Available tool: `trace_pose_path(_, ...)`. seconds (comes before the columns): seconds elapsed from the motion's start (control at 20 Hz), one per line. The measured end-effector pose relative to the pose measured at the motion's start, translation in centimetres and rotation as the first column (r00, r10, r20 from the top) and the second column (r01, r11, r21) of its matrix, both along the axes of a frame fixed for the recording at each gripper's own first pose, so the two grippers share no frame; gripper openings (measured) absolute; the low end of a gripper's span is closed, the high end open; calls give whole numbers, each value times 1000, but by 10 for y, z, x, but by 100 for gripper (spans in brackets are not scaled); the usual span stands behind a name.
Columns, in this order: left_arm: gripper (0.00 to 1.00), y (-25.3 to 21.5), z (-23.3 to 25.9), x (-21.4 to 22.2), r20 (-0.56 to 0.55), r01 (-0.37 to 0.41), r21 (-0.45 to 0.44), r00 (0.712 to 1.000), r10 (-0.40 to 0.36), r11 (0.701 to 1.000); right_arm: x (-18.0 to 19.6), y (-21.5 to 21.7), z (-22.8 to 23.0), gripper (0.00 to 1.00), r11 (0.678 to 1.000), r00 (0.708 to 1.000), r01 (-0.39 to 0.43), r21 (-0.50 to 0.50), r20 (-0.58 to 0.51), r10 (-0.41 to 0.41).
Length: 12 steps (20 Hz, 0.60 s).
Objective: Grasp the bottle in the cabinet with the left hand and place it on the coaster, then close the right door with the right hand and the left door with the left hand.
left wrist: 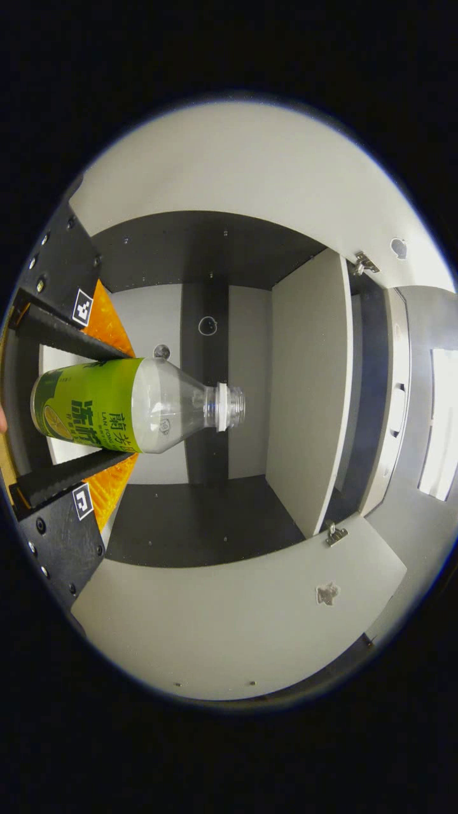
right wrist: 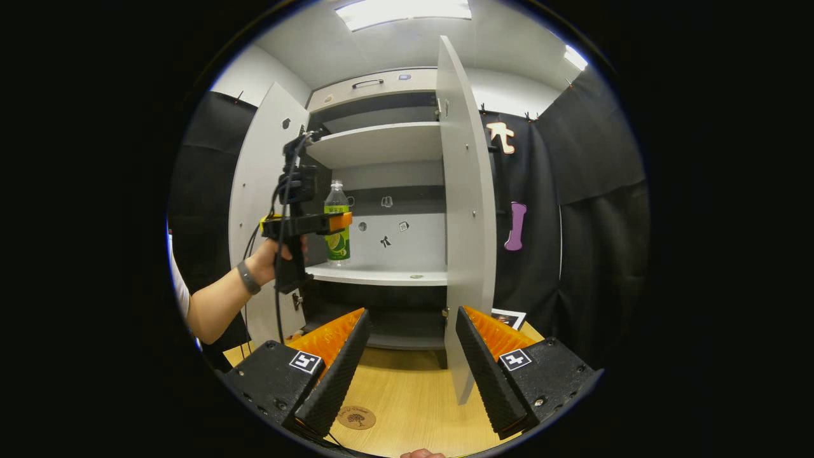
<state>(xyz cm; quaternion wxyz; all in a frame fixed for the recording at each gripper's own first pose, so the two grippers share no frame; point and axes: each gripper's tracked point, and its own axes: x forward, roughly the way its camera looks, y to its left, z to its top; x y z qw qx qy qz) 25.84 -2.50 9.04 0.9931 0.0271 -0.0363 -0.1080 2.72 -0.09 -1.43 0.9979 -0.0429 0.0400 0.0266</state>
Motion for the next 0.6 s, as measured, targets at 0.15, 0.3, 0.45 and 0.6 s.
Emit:
trace_pose_path(0.15, 74, -4, -15, -39, -15, 26, 21, 1000, -25, 999, -2, 10, -1, 84, 999, 999, -40, 21, -10, 40)
trace_pose_path(0.3, 74, -13, -43, -76, -44, 48, -1, 998, -48, 999, -6, 16, 3, 84, 998, 998, -65, 10, -8, 65)
trace_pose_path(0.45, 74, -22, -81, -100, -76, 57, -20, 995, -59, 998, -7, 14, 8, 84, 997, 997, -78, -17, -4, 78)
trace_pose_path(0.6, 74, -28, -121, -122, -109, 44, -42, 993, -48, 998, -10, 12, 22, 84, 996, 996, -86, -26, 9, 86)
